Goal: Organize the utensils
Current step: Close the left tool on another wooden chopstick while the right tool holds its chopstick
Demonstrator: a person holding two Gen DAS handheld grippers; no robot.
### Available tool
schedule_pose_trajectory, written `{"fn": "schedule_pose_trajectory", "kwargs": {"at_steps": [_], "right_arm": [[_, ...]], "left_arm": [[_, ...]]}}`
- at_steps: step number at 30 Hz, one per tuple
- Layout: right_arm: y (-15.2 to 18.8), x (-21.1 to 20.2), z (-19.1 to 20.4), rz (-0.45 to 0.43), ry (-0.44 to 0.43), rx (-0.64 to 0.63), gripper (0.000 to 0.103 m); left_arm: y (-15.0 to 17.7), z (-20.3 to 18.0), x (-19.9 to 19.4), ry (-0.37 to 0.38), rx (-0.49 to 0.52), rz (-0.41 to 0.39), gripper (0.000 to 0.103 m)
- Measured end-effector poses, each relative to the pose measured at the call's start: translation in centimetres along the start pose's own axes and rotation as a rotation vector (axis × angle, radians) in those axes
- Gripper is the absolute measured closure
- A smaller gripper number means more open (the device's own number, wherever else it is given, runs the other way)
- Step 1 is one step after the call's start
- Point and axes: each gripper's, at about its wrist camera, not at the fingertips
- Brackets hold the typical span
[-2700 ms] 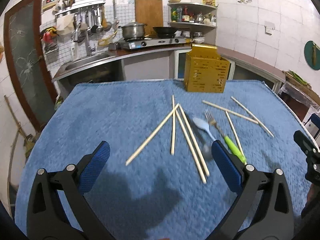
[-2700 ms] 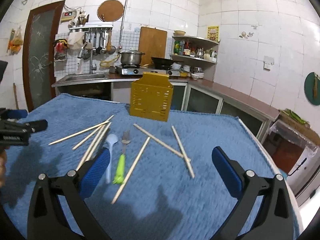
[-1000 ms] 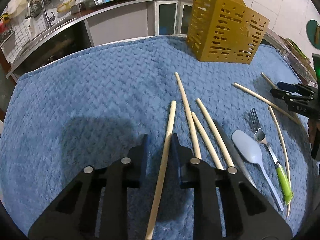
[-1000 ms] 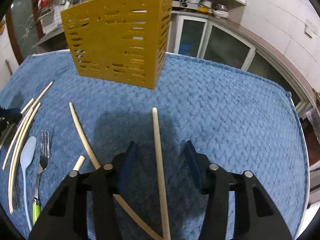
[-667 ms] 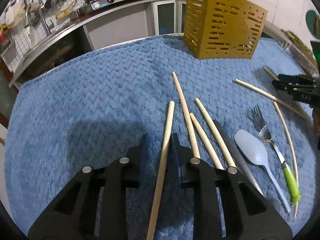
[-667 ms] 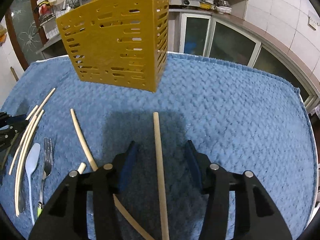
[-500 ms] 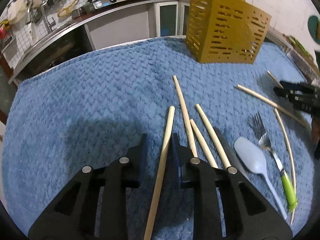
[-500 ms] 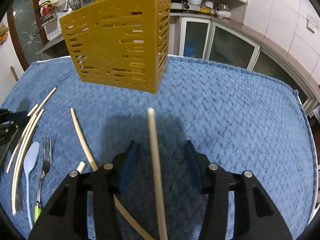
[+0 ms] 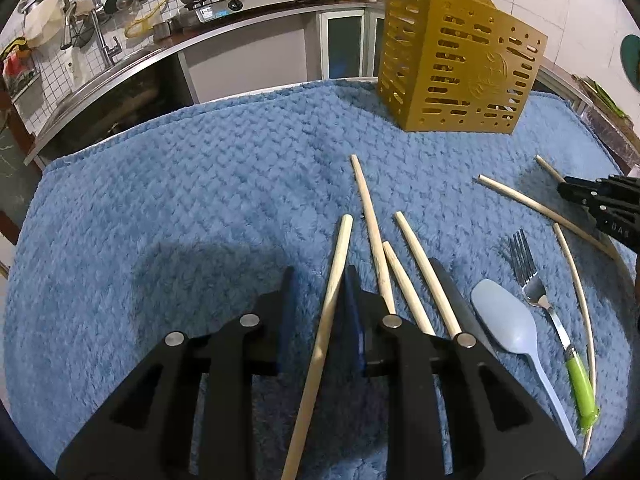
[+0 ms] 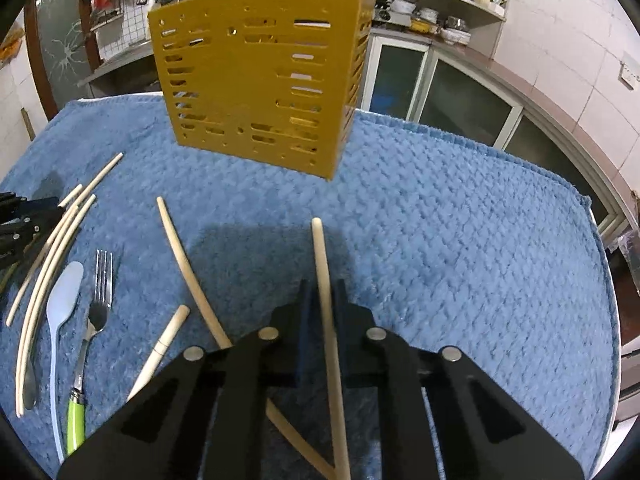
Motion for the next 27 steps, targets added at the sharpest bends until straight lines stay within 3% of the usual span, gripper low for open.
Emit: {"fn": "schedule_pose_trajectory", "kwargs": {"at_steps": [6, 8, 13, 27], "right_arm": [[-0.9, 0.3, -0.9, 0.050, -0.059, 0.020, 0.092], [-1.3, 0.4, -1.2, 0.073, -0.073, 0.034, 0.094], [-1.2, 0.0, -1.3, 0.092, -0.071, 0.055, 0.097], [0.7, -4.1, -2.3, -0.118, -0.115, 0.175, 0.097]], "left_arm": [[-0.4, 0.0, 0.1, -0.004, -0.025, 0.010, 0.087], [-0.5, 0.1, 0.1, -0.013, -0.032, 0.010, 0.096], [-0.4, 0.7, -0.2, 0.010, -0.072, 0.017, 0.099], [0.2, 1.7, -2.8, 0.085, -0.150, -0.046, 0.099]]}}
Point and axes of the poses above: each gripper's, at about its wrist camera, not at the fingertips, and x roughly the way its jaws point, z to its left, y to its underside, and after that the axes turned 10 degrees about z, right-handed
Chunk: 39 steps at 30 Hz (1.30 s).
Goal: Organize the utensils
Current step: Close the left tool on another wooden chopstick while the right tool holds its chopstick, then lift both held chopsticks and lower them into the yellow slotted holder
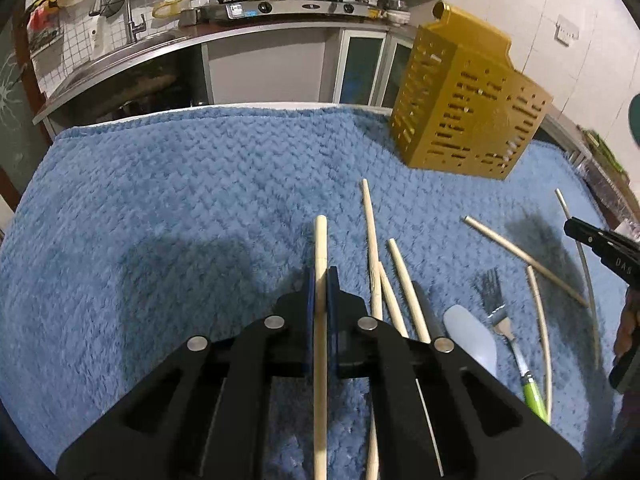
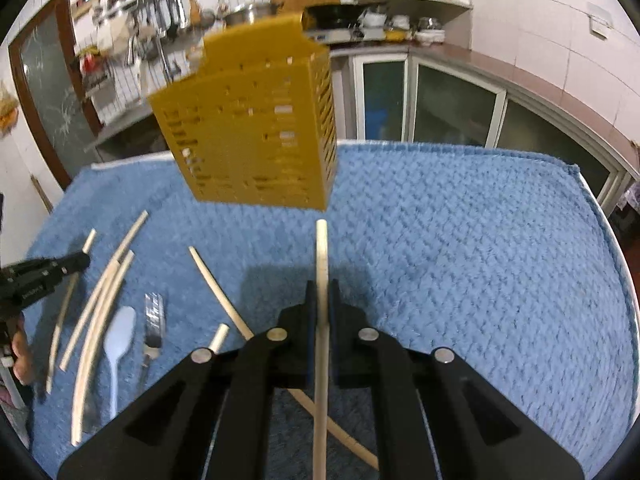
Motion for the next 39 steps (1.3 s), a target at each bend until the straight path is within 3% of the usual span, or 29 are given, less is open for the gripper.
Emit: {"fn": "schedule_pose_trajectory", "kwargs": {"at_steps": [4, 11, 17, 26, 33, 39], "right_arm": [[0.5, -1.3, 0.3, -0.053, -0.003, 0.005, 0.097], [0.6, -1.6, 0.9, -0.067, -0.006, 0.006, 0.097], [0.4, -2.7, 1.3, -0.110, -0.018, 0.018, 0.097], [-0.3, -5.8, 2.0, -0.241, -0.050, 0.023, 0.097], [-0.6, -7.7, 1.8, -0.432, -0.127, 0.072, 0.097], [-2.0, -8.6, 2.0, -0.525, -0.141, 0.066, 0.097]], "left_arm": [[-0.1, 0.2, -0.5, 0.029, -0.007, -0.013, 0.099], [-0.2, -0.5, -2.0, 0.065, 0.003, -0.046, 0.099], [-0.8, -1.5, -4.0, 0.091, 0.011, -0.127, 0.099], [-2.1, -3.7, -7.0, 0.158, 0.019, -0.255, 0.099], [-3.3, -6.0, -9.5, 0.209, 0.047, -0.386, 0.099], [-5.0, -7.4, -10.8, 0.231, 0.069, -0.454, 0.099]]}}
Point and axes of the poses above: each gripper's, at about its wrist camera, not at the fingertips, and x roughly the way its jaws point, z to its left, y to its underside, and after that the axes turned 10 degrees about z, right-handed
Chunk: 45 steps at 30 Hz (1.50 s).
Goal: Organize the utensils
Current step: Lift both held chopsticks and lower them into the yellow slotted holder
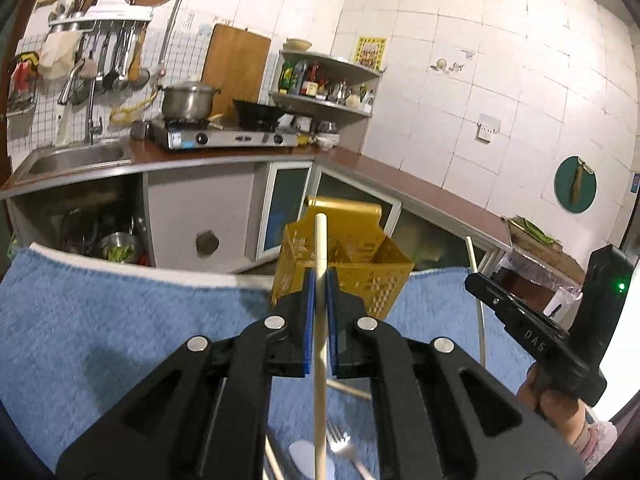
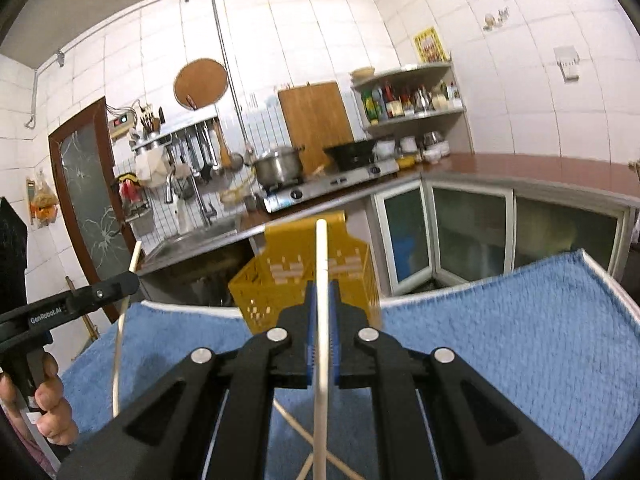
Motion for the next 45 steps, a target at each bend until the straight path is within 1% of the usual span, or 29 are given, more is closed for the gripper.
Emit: {"fn": "schedule_pose_trajectory", "kwargs": {"at_steps": [3, 8, 11, 13, 17, 22, 24, 27, 31, 33, 37, 42, 45], "right_arm": [[-0.8, -0.1, 0.6, -0.049, 0.000, -0.016, 0.097], [-1.6, -0.2, 1.1, -0.117, 0.005, -0.026, 0.097], [-1.7, 0.2, 0.8, -0.146, -0.019, -0.021, 0.097], [-1.6, 0.9, 0.4, -0.132, -0.026, -0.014, 0.097], [-1.3, 2.0, 0.3, -0.095, -0.011, -0.029, 0.097], [-2.5, 3.0, 0.0, -0.029, -0.019, 0.002, 0.097], [-3.2, 3.3, -0.1, -0.028, -0.022, 0.003, 0.097], [-4.4, 3.1, 0.3, -0.078, -0.019, -0.021, 0.097], [-6.7, 3.0, 0.8, -0.169, -0.025, -0.043, 0.097], [-7.9, 3.3, 1.0, -0.200, -0.027, -0.039, 0.097], [-9.6, 4.3, 0.7, -0.257, -0.027, -0.008, 0.097], [-11.7, 6.2, 0.2, -0.325, 0.001, 0.011, 0.097], [-12.8, 7.0, 0.2, -0.367, 0.014, 0.018, 0.097]], "left_arm": [[-0.8, -0.3, 0.4, 0.021, -0.002, -0.016, 0.099], [-1.8, -1.0, 1.2, 0.005, 0.021, -0.052, 0.099], [-2.0, -1.0, 2.1, 0.009, 0.033, -0.060, 0.099], [-2.0, -1.1, 2.6, 0.003, 0.050, -0.060, 0.099], [-2.1, -0.8, 4.0, 0.007, 0.055, -0.032, 0.099], [-2.9, -0.3, 5.1, 0.033, 0.046, 0.005, 0.099], [-3.5, -0.6, 5.4, 0.021, 0.068, 0.008, 0.099], [-4.7, -1.1, 5.1, -0.003, 0.096, -0.033, 0.099], [-6.9, -2.4, 4.5, -0.023, 0.121, -0.133, 0.099], [-8.0, -2.9, 4.7, -0.036, 0.125, -0.177, 0.099], [-10.3, -3.2, 5.6, -0.009, 0.086, -0.211, 0.099], [-12.9, -3.6, 6.8, -0.047, 0.068, -0.273, 0.099], [-14.4, -3.7, 7.2, -0.085, 0.063, -0.329, 0.099]]}}
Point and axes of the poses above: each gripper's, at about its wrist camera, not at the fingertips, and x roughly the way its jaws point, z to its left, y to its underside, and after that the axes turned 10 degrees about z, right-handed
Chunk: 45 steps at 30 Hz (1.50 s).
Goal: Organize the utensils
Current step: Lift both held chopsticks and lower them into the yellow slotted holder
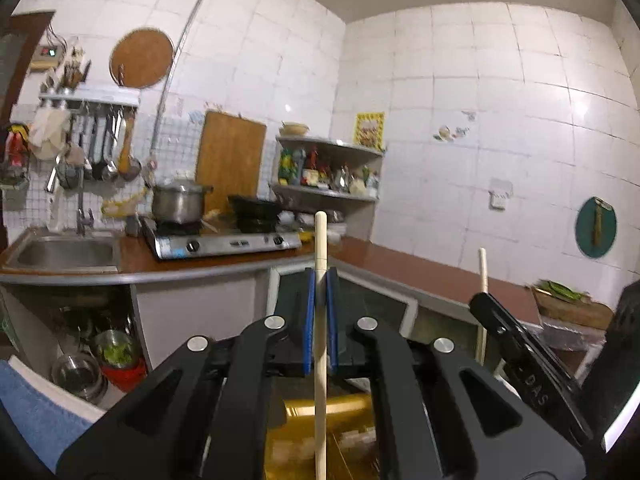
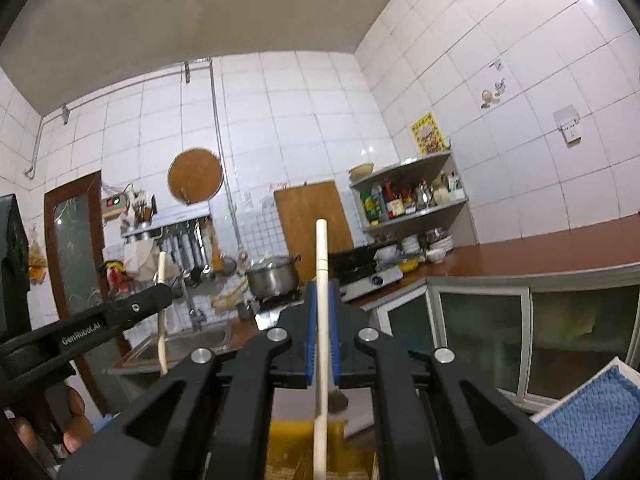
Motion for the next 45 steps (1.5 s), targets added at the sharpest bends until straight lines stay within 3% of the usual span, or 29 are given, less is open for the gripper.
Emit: {"fn": "schedule_pose_trajectory", "kwargs": {"at_steps": [5, 14, 22, 45], "right_arm": [[-0.2, 1.9, 0.1, -0.027, 0.032, -0.005, 0.097], [0.5, 3.5, -0.3, -0.064, 0.100, -0.027, 0.097], [2.1, 4.0, -0.4, -0.034, 0.104, -0.055, 0.097], [9.2, 1.4, -0.3, 0.078, 0.103, -0.152, 0.097]], "left_arm": [[-0.7, -0.4, 1.5, -0.025, 0.006, -0.037, 0.099], [1.9, -0.1, 4.4, -0.046, 0.015, -0.015, 0.099], [4.2, -0.4, 5.2, -0.075, 0.083, -0.001, 0.099], [9.2, 0.6, 4.5, -0.081, 0.094, 0.124, 0.099]]}}
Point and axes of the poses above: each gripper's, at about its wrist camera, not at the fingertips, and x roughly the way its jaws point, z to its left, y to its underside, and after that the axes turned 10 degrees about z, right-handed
